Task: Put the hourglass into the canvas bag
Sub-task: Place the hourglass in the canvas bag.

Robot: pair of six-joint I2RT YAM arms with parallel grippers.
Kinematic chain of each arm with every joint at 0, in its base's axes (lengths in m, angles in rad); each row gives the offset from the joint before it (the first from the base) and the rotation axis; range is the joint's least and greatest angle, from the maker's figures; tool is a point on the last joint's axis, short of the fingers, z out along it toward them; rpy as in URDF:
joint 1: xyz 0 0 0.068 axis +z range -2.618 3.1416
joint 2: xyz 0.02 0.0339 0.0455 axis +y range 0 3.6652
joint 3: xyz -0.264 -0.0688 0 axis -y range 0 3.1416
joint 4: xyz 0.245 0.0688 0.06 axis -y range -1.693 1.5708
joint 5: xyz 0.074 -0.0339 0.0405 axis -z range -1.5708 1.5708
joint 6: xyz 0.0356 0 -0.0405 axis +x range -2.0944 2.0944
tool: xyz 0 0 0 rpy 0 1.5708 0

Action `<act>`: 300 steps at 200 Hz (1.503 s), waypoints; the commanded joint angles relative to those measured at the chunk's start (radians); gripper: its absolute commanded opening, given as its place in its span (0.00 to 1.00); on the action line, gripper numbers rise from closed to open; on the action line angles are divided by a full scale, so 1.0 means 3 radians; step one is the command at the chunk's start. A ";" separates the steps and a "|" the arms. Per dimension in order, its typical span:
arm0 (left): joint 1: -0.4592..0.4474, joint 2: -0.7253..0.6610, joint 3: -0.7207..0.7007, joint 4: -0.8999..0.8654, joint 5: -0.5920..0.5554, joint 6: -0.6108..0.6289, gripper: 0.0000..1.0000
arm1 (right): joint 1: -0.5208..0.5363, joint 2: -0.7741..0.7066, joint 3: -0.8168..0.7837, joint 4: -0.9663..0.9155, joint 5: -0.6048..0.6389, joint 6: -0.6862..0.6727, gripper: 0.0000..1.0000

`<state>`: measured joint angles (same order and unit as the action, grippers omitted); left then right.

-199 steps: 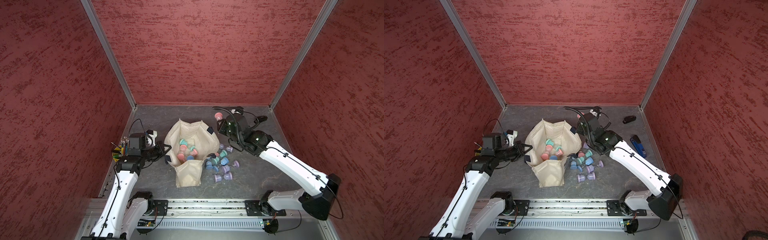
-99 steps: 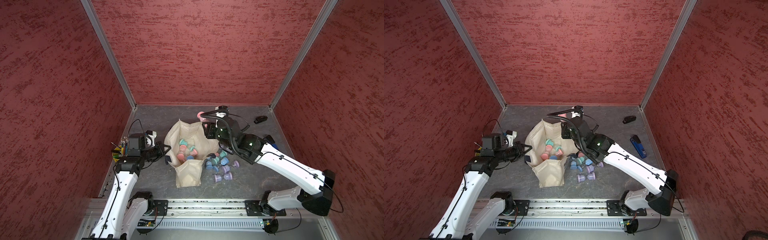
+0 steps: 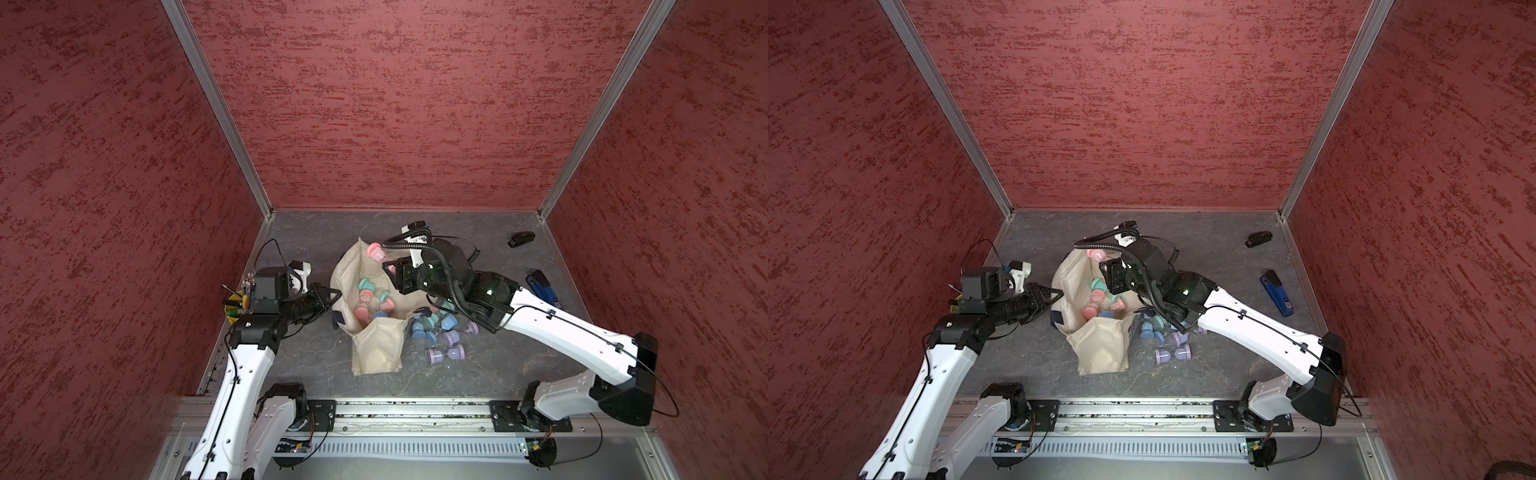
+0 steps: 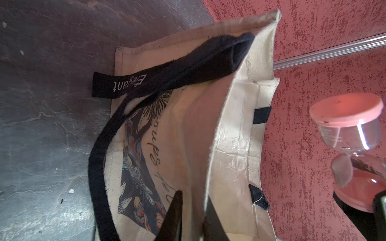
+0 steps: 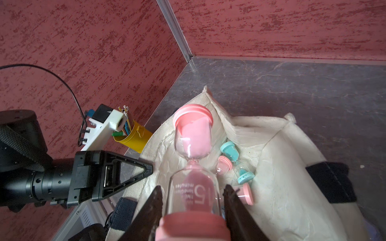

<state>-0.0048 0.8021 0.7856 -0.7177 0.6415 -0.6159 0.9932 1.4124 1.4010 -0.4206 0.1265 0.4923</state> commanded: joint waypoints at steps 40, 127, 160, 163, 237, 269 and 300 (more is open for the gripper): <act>0.0031 -0.0033 0.0078 0.0045 0.0081 -0.0042 0.06 | 0.0022 0.0262 0.0127 -0.0257 -0.0249 -0.0163 0.00; 0.0031 0.0001 0.0073 0.0111 0.0122 -0.0065 0.00 | 0.0042 0.0498 -0.0039 -0.0293 -0.0836 -0.0478 0.00; 0.0031 0.0015 0.0071 0.0157 0.0145 -0.0083 0.00 | 0.0043 0.0677 -0.0014 -0.0372 -0.0999 -0.0594 0.00; 0.0031 0.0018 0.0071 0.0162 0.0147 -0.0084 0.00 | 0.0044 0.0687 -0.0015 -0.0372 -0.1016 -0.0601 0.00; 0.0026 0.0036 0.0067 0.0178 0.0164 -0.0084 0.00 | 0.0044 0.0956 -0.0033 -0.0400 -0.1229 -0.0680 0.00; 0.0024 0.0041 0.0073 0.0176 0.0163 -0.0089 0.00 | 0.0043 0.0984 -0.0088 -0.0364 -0.1195 -0.0662 0.00; 0.0016 0.0039 0.0068 0.0177 0.0164 -0.0098 0.00 | 0.0044 0.1005 -0.0162 -0.0278 -0.1159 -0.0620 0.00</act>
<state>-0.0048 0.8169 0.7856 -0.6952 0.6792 -0.6407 0.9985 1.6951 1.3792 -0.5236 -0.2173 0.3141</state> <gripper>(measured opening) 0.057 0.450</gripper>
